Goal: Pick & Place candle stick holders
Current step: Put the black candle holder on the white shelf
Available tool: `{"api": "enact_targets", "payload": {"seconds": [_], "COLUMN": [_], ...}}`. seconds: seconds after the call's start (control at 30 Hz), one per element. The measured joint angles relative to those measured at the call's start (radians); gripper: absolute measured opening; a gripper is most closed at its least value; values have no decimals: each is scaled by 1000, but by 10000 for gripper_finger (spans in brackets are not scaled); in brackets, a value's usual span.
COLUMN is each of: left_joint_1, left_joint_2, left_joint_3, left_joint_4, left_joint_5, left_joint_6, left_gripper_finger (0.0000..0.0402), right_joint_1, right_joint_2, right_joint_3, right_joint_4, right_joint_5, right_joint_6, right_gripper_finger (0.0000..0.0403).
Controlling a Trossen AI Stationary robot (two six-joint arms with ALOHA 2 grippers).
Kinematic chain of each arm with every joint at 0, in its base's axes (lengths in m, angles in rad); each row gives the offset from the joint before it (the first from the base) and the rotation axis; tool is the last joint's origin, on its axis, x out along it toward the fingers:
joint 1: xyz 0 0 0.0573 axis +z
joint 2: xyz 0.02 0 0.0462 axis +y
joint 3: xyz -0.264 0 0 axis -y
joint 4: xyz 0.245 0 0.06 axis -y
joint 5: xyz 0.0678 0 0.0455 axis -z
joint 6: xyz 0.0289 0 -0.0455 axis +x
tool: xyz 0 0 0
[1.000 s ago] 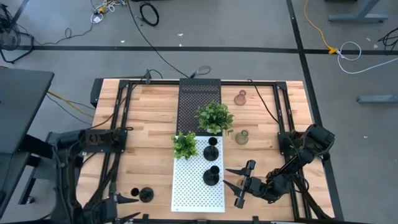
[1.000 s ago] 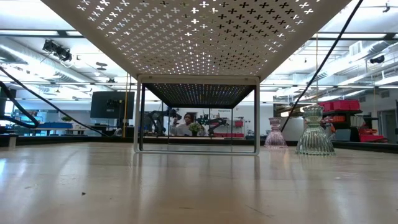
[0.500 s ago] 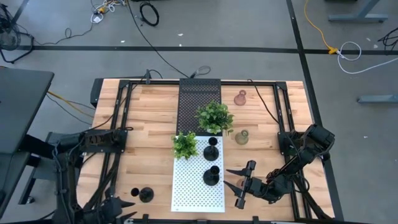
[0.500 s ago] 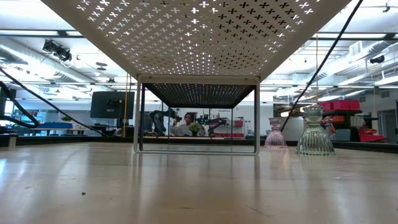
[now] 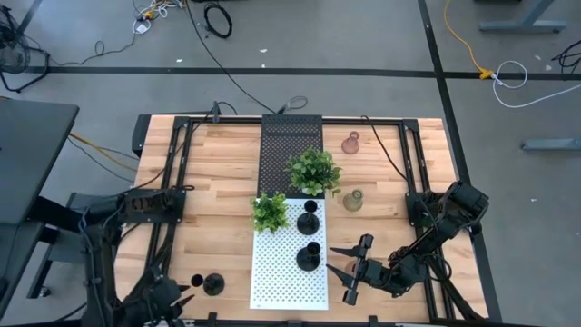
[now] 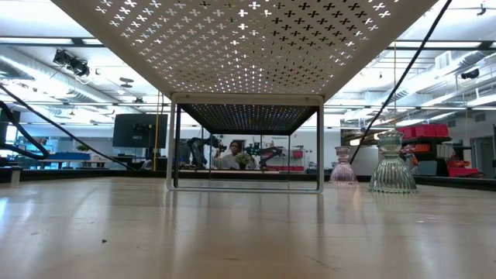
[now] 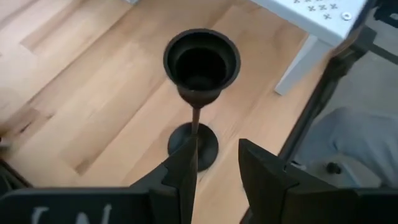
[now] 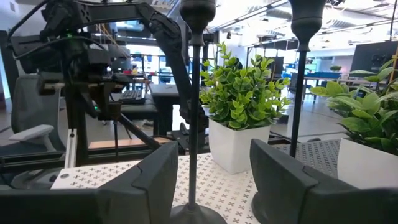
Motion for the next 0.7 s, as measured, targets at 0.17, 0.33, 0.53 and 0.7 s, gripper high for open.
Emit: {"api": "enact_targets", "payload": {"seconds": [0.17, 0.33, 0.53, 0.7], "left_joint_1": [21, 40, 65, 85], "left_joint_2": [31, 38, 39, 71], "left_joint_3": [0, 0, 0, 0], "left_joint_4": [0, -1, -1, -1], "left_joint_5": [-13, -18, -33, -25], "left_joint_6": [20, 40, 46, 78], "left_gripper_finger": [119, 119, 119, 119], "right_joint_1": [0, 0, 0, 1], "right_joint_2": [0, 0, 0, 0], "right_joint_3": [0, 0, 0, 0], "right_joint_4": [0, 6, 6, 6], "right_joint_5": [-10, -25, -26, -26], "right_joint_6": [0, 0, -9, -11], "right_gripper_finger": [200, 200, 200, 200]}}
